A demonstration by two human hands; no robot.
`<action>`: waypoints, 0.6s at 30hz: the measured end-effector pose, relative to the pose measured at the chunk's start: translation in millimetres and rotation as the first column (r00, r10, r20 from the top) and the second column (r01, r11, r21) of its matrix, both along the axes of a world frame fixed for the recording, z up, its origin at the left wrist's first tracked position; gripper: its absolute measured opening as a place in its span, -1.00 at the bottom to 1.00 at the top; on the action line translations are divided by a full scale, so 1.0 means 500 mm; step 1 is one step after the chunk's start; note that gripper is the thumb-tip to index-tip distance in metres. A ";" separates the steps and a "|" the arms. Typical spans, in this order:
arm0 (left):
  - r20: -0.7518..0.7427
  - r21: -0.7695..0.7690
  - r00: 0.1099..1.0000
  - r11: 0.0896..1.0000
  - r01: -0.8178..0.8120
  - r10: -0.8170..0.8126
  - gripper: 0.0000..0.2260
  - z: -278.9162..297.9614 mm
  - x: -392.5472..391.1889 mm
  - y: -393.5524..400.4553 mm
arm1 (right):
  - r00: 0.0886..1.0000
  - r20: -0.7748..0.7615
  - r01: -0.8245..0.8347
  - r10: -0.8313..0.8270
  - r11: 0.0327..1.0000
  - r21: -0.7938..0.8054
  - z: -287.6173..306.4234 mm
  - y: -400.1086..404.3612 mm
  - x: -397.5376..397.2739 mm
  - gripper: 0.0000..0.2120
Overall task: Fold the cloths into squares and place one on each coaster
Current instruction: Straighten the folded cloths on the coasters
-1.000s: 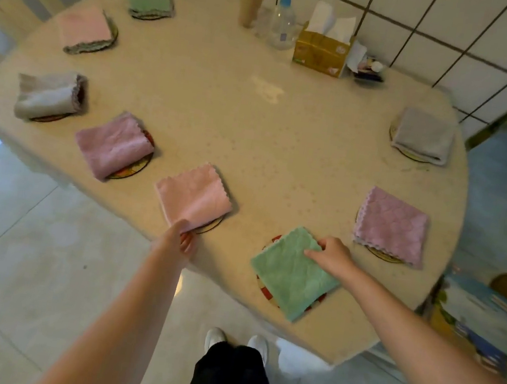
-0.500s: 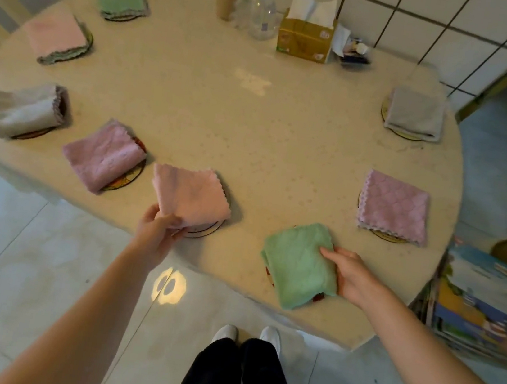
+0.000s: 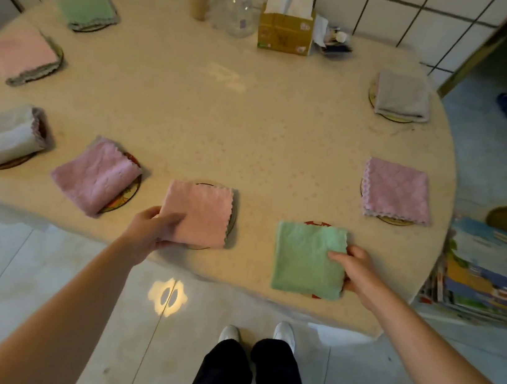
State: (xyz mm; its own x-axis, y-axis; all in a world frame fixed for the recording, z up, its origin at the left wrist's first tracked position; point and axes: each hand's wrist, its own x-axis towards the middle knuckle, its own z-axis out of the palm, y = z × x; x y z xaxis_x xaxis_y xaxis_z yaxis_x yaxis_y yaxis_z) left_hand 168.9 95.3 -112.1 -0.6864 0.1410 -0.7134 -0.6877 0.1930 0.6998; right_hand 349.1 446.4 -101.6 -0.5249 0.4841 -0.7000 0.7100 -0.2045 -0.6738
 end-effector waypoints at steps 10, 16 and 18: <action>-0.090 0.019 0.984 0.988 0.154 -0.152 -0.76 0.025 -0.065 0.017 | 0.995 -0.039 0.088 -0.095 0.987 -0.138 0.003 -0.003 0.009 -0.76; -0.046 -0.077 0.983 0.982 0.171 -0.175 -0.68 0.002 -0.081 0.007 | 0.990 0.004 0.144 -0.144 0.984 -0.102 -0.018 0.015 0.024 -0.74; -0.056 -0.158 0.982 0.973 0.168 -0.178 -0.68 -0.007 -0.083 0.004 | 0.994 0.031 0.107 -0.106 0.994 -0.018 -0.021 0.016 0.022 -0.77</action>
State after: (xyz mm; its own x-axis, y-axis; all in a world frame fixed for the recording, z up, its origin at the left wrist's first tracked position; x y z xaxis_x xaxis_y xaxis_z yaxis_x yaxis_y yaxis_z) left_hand 127.5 97.1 -115.7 -0.7096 0.1559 -0.6871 -0.5854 0.4123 0.6981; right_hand 360.2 454.4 -112.2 -0.4498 0.5224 -0.7244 0.7035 -0.2925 -0.6477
